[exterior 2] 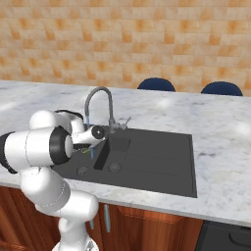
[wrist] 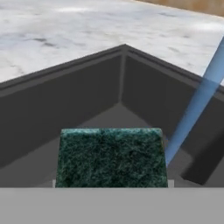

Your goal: Soak the sponge with water for a few seconds and then drop it inside the sink.

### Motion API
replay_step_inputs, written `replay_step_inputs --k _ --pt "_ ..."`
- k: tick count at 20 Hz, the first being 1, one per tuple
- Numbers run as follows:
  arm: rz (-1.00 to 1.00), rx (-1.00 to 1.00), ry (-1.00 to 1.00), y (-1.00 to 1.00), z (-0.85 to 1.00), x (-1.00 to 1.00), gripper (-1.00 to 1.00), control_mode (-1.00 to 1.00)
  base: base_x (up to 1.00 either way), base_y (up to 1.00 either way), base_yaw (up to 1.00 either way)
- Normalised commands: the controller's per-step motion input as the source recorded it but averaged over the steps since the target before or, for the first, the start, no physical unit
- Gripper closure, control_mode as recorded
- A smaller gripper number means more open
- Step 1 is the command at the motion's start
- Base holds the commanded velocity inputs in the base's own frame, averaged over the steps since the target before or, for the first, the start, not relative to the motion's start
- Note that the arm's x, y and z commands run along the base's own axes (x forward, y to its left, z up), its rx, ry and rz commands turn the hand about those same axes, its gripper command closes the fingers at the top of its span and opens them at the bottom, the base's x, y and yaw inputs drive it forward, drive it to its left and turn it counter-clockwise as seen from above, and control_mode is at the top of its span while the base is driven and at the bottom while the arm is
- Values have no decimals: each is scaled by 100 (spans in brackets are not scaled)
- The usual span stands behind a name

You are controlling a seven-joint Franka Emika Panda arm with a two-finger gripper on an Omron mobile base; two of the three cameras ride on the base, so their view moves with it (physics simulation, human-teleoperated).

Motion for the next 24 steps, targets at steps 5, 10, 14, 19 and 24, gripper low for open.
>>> replay_step_inputs --k 5,10,14,19,24 --pt "0 -2 30 1 10 -9 100 -100 0 0 0" --pt "-4 0 10 2 16 -14 100 -100 0 0 0" --pt "-5 0 2 5 6 -28 100 -100 0 0 0" --pt "-6 -3 -10 4 0 -43 100 -100 0 0 0" --pt "-18 -13 -4 1 0 -17 100 -100 0 0 0"
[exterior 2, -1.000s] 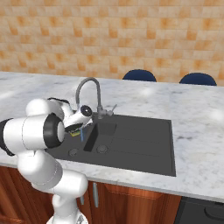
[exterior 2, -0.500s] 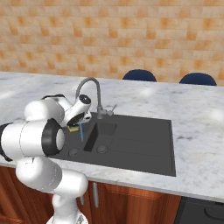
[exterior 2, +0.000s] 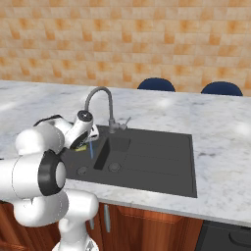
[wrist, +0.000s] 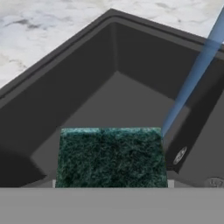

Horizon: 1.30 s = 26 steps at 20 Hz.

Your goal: Soak the sponge with water for a few seconds and then drop it inside the sink.

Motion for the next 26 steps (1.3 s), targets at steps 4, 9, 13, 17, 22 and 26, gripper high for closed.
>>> replay_step_inputs --k 4,9,13,17,22,26 --pt "-28 -15 0 9 0 0 100 -100 0 0 0" --pt "-29 -4 0 29 0 0 100 -100 0 0 0" --pt "-13 0 0 37 -3 16 100 -100 0 0 0" --pt "-3 0 0 34 0 17 100 -100 0 0 0" --pt "0 0 0 32 -1 13 100 -100 0 0 0" --pt "-2 0 0 22 -9 3 100 -100 0 0 0"
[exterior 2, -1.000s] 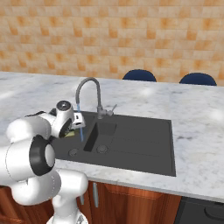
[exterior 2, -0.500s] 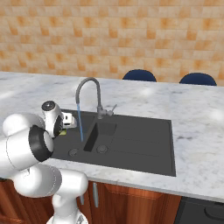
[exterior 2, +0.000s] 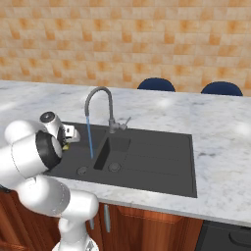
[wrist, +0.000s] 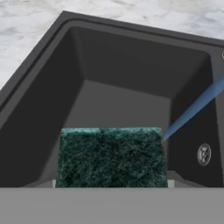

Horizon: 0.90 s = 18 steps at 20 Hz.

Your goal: Soak the sponge with water for a few seconds and then drop it inside the sink.

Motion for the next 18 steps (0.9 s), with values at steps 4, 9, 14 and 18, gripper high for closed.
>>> replay_step_inputs --k 4,9,14,18 --pt "-3 0 0 17 -24 10 100 -100 0 0 0" --pt "-4 0 -2 17 -30 22 100 -100 0 0 0" --pt "0 0 -1 16 -26 13 100 -100 0 0 0" --pt "-1 0 0 7 -23 13 100 -100 0 0 0"
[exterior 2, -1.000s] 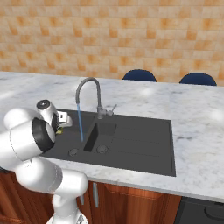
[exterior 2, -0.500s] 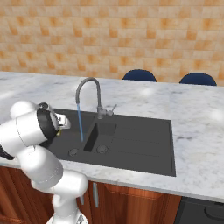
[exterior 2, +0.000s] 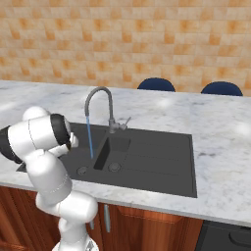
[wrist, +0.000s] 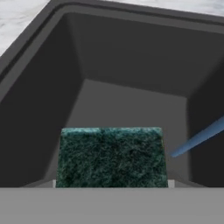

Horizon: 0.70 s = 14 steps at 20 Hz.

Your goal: Soak the sponge with water for a few seconds and then drop it inside the sink.

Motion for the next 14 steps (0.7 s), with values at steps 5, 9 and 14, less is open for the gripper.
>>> replay_step_inputs --k 5,9,14 --pt "-3 0 0 0 -28 3 100 -100 0 0 0" --pt "-3 0 0 0 -45 0 100 -100 0 0 0" --pt "-2 0 0 0 -45 0 100 -100 0 0 0"
